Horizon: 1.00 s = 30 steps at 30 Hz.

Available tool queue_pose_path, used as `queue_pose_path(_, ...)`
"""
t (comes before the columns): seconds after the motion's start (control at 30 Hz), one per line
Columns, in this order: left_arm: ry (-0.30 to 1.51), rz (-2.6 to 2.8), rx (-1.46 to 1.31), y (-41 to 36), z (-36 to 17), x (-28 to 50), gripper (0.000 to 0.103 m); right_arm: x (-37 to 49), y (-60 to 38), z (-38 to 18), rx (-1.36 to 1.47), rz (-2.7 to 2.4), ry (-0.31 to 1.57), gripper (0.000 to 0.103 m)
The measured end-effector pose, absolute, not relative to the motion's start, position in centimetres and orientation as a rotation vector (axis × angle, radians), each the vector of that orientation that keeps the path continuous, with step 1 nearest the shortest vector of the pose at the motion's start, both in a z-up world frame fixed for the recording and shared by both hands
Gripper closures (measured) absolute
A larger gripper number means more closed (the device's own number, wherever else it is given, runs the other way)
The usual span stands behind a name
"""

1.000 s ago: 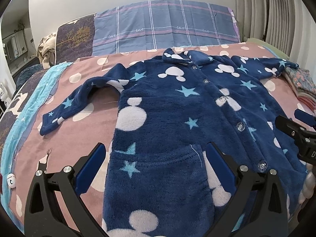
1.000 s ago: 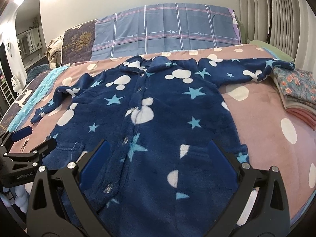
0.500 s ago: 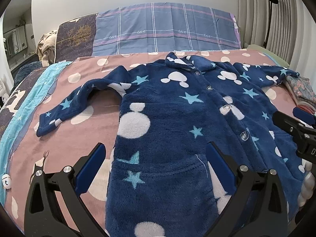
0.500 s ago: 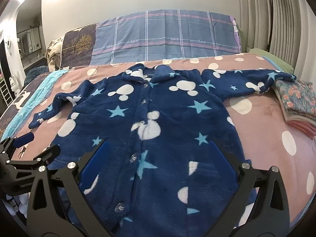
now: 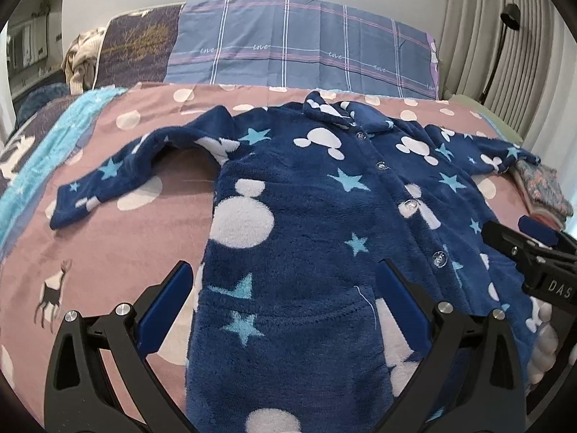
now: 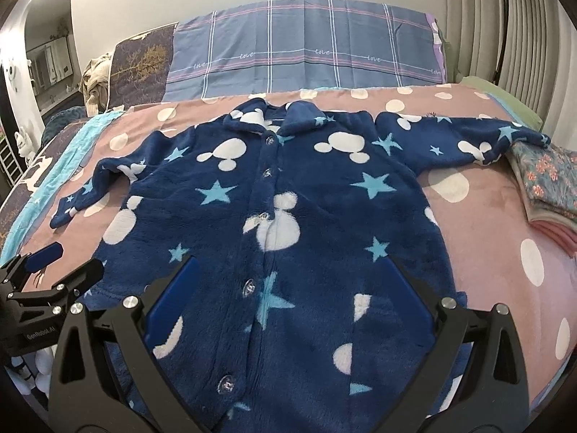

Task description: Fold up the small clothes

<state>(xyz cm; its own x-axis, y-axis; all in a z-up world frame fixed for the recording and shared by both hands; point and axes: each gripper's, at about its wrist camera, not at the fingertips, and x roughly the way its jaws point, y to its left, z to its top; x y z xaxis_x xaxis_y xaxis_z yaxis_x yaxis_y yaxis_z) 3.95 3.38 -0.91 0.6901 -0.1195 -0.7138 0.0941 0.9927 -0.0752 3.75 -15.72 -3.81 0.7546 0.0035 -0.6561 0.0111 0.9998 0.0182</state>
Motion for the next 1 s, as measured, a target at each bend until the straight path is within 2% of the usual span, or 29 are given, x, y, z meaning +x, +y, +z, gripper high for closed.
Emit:
queue_pose_path(0.7,0.777,-0.147,-0.111,5.5,-1.6,5.4,0.001,5.9,-14.0,-4.0,-0.03,-0.003,0.739,0.002)
queue_pose_path(0.73,0.779,-0.154,-0.138,6.1,-1.7,5.7,0.004,6.1,-14.0,-3.9,-0.034,-0.002,0.737,0.002)
queue_pose_path(0.87,0.833,-0.166,-0.415,11.5,-3.1,8.1,0.037,6.7,-14.0,-3.6,-0.035,0.002,0.726,0.002)
queue_pose_path(0.93,0.873,-0.116,-0.599,15.9,-4.7,9.7,0.044,7.0,-14.1,-3.6,-0.034,0.004,0.721,0.002)
queue_pose_path(1.0,0.88,-0.023,-0.732,20.0,-6.0,10.4,0.045,7.3,-14.2,-3.6,-0.034,0.004,0.72,0.002)
